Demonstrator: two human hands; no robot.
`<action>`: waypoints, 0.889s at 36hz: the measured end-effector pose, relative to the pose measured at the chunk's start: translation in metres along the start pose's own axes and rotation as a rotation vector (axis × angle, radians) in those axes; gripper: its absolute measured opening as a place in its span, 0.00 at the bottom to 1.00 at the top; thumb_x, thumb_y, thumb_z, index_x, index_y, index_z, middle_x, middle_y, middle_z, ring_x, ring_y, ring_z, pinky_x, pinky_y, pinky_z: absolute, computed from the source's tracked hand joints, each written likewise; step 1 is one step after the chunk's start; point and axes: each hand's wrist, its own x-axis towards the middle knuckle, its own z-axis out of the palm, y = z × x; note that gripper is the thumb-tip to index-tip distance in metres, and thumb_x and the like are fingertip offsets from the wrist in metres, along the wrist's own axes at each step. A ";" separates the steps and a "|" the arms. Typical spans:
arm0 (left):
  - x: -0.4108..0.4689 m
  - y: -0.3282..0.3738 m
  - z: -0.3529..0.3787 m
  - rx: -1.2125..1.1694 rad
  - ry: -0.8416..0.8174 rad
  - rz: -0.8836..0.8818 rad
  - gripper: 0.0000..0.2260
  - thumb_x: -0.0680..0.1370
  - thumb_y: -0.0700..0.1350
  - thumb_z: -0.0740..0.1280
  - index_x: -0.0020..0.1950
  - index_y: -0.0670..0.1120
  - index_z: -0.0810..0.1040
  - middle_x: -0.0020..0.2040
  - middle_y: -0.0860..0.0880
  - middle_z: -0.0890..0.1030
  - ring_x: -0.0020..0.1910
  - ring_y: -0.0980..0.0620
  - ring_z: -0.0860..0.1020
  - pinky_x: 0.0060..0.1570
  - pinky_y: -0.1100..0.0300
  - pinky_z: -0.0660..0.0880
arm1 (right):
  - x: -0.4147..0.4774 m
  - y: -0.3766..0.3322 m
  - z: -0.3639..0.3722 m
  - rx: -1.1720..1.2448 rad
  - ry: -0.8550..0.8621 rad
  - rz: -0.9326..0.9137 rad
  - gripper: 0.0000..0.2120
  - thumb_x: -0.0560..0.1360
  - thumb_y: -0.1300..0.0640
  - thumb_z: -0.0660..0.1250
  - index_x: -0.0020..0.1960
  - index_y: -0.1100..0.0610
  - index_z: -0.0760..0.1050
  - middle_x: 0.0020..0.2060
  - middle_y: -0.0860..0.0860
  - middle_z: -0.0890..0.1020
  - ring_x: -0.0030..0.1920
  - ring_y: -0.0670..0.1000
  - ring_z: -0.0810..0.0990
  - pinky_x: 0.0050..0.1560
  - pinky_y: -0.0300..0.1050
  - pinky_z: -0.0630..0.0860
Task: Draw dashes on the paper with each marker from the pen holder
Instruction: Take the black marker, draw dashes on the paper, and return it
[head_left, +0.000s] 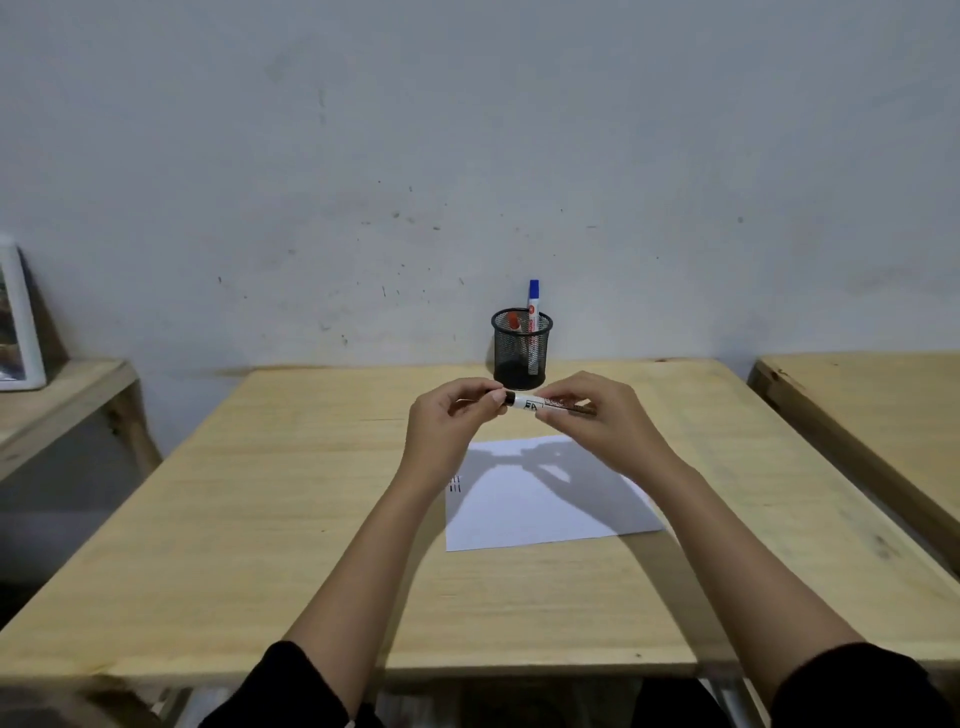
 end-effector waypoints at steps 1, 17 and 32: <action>0.000 0.002 -0.001 -0.031 0.020 -0.009 0.04 0.74 0.36 0.69 0.47 0.41 0.82 0.40 0.48 0.84 0.40 0.54 0.83 0.47 0.66 0.78 | 0.000 0.000 -0.002 0.044 0.031 0.029 0.05 0.70 0.57 0.73 0.45 0.51 0.82 0.41 0.46 0.83 0.41 0.44 0.80 0.43 0.36 0.74; 0.002 0.004 0.000 -0.293 0.035 -0.107 0.04 0.74 0.35 0.68 0.47 0.41 0.81 0.39 0.49 0.85 0.39 0.56 0.84 0.46 0.68 0.78 | -0.005 -0.006 0.012 0.979 0.328 0.274 0.07 0.70 0.67 0.70 0.45 0.57 0.78 0.30 0.45 0.80 0.32 0.43 0.78 0.38 0.32 0.76; 0.004 0.004 -0.017 -0.227 -0.023 -0.068 0.07 0.75 0.34 0.68 0.51 0.40 0.81 0.42 0.49 0.85 0.42 0.54 0.84 0.47 0.68 0.77 | 0.005 -0.015 0.032 1.154 0.265 0.220 0.05 0.74 0.68 0.64 0.46 0.61 0.76 0.38 0.50 0.85 0.44 0.46 0.84 0.47 0.36 0.79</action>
